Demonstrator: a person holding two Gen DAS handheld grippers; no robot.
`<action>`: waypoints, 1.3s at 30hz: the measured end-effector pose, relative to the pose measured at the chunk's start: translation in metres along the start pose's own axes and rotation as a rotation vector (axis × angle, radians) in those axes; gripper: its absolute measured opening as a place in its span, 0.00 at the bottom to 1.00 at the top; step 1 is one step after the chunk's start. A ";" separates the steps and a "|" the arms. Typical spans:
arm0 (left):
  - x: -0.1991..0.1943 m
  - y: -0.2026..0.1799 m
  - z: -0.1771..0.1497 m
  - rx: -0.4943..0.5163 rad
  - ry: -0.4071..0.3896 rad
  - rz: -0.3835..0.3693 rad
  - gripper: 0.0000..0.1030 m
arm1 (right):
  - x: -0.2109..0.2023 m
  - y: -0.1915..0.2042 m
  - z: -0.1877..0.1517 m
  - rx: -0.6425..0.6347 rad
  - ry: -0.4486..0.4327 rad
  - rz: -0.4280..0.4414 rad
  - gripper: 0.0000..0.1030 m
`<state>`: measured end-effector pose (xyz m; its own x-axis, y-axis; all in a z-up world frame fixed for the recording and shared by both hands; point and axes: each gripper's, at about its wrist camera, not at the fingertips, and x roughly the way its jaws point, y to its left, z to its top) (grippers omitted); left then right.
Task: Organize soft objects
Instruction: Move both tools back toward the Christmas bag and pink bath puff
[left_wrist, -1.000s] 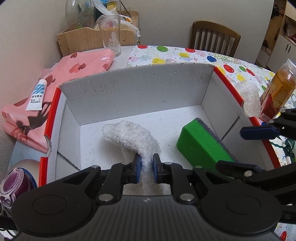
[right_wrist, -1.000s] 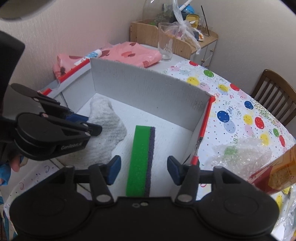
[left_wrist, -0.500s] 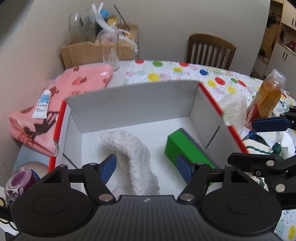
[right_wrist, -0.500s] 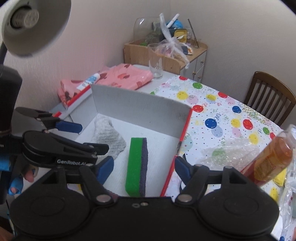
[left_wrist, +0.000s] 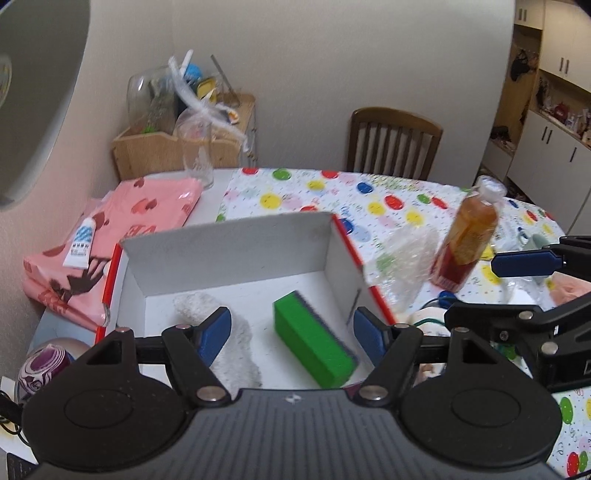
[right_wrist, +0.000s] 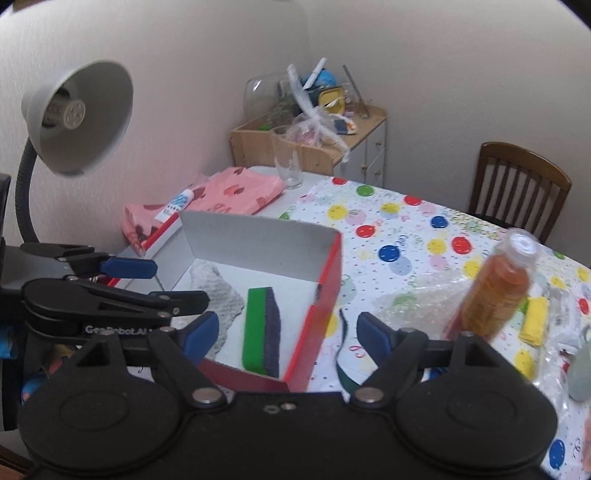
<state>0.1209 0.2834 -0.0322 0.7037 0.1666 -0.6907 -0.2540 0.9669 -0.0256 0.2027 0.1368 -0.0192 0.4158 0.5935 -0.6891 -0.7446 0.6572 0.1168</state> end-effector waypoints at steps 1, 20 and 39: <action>-0.003 -0.005 0.001 0.005 -0.006 -0.003 0.71 | -0.005 -0.003 -0.001 0.008 -0.005 -0.005 0.81; -0.056 -0.125 -0.001 0.094 -0.139 -0.209 0.83 | -0.109 -0.085 -0.055 0.126 -0.118 -0.096 0.92; -0.062 -0.217 -0.026 0.092 -0.226 -0.324 1.00 | -0.188 -0.158 -0.121 0.223 -0.229 -0.240 0.99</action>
<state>0.1155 0.0581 -0.0024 0.8682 -0.1213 -0.4812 0.0582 0.9879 -0.1441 0.1790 -0.1350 0.0050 0.6888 0.4823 -0.5412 -0.4906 0.8597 0.1418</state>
